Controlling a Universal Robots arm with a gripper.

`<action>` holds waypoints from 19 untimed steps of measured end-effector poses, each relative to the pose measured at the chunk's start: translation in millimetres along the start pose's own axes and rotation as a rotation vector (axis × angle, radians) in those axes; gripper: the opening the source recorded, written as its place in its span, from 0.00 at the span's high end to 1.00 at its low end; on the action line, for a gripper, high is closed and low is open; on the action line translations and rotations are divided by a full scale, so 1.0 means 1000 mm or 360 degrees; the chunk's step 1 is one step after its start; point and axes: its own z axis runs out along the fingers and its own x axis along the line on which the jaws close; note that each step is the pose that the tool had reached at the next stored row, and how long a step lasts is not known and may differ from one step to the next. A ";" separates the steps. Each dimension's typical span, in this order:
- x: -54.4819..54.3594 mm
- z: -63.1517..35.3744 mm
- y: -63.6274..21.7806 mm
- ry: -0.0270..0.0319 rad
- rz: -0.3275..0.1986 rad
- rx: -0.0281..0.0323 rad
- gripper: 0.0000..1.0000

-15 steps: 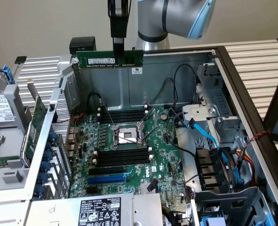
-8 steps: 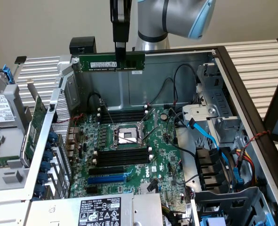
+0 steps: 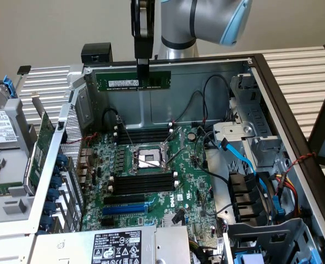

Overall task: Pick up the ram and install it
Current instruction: 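Insert the ram into the slot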

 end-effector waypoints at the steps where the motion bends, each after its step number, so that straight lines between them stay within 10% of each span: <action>1: 0.000 0.0007 0.0000 -0.00001 0.0004 0.00064 0.88; 9: 0.000 0.0071 -0.0003 -0.00023 0.0030 0.00559 0.88; 19: 0.001 0.0231 0.0005 0.00036 0.0042 0.00707 0.88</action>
